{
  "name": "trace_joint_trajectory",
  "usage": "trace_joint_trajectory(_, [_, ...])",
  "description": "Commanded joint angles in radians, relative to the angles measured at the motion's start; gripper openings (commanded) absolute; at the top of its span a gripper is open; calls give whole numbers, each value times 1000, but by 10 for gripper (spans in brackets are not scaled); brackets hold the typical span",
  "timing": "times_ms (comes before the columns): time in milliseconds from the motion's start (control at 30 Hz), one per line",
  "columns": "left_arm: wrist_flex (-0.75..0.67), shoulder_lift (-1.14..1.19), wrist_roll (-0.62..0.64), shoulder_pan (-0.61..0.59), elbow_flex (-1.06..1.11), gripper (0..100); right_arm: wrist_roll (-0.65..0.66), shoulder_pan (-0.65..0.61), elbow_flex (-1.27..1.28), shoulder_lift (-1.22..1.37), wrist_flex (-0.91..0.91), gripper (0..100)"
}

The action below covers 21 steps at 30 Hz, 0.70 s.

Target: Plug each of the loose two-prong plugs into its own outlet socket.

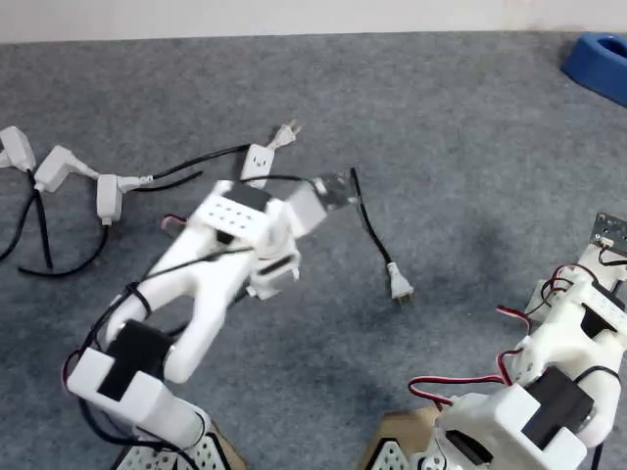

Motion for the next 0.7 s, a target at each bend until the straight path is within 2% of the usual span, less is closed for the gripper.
trace_joint_trajectory(0, [-14, -7, -21, -51, -30, 238, 11, 13, 1, -50, -8, 91])
trace_joint_trajectory(167, [-37, 10, -20, 5, 30, 239, 11, 12, 1, -50, -8, 91])
trace_joint_trajectory(333, [-117, 143, -15, 62, 61, 237, 11, 13, 1, -50, -8, 91])
trace_joint_trajectory(433, [-49, 170, -21, 65, -12, 193, 11, 13, 1, -50, -8, 91])
trace_joint_trajectory(533, [21, 162, -21, 87, -70, 0, 11, 22, 1, -50, -8, 91])
trace_joint_trajectory(667, [169, 160, -54, 191, -96, 8, 12, 28, 1, -50, -8, 91])
